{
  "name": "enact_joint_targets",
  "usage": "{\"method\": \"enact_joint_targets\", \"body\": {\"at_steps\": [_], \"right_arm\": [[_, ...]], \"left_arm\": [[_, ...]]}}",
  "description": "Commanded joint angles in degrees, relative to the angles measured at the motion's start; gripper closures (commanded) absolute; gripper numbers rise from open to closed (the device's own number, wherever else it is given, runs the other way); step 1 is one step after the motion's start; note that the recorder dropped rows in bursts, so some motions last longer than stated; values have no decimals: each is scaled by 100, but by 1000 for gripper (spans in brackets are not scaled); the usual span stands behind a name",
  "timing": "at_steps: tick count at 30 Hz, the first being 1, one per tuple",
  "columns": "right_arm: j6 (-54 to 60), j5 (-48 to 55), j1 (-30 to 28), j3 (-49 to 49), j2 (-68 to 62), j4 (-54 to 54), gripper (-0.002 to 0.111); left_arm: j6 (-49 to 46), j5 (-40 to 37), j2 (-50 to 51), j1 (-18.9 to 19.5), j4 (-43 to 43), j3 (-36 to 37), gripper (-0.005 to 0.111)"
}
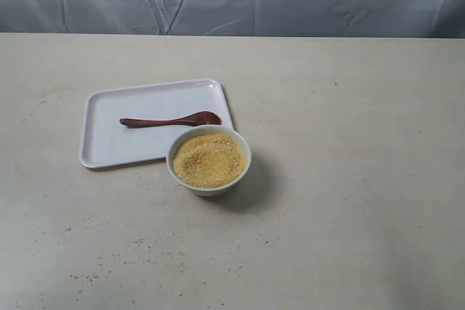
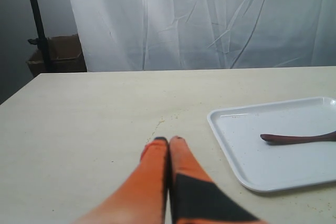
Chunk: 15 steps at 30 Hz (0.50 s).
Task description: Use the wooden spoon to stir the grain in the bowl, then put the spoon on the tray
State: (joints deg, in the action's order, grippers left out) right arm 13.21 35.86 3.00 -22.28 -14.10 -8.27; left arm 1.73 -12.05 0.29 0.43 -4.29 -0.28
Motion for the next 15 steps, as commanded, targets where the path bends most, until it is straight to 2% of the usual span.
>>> {"method": "enact_joint_targets", "body": {"at_steps": [1, 4, 7, 15], "right_arm": [[22, 0, 394, 22, 206, -130, 109], [12, 0, 736, 22, 636, -248, 109], [12, 0, 782, 22, 1398, -402, 109], [12, -221, 792, 200, 1410, -394, 109]], "left_arm": [[17, 29, -29, 5, 20, 28, 106], [17, 29, -29, 5, 20, 28, 106], [17, 29, -29, 5, 20, 28, 106], [17, 29, -29, 5, 20, 28, 106]]}}
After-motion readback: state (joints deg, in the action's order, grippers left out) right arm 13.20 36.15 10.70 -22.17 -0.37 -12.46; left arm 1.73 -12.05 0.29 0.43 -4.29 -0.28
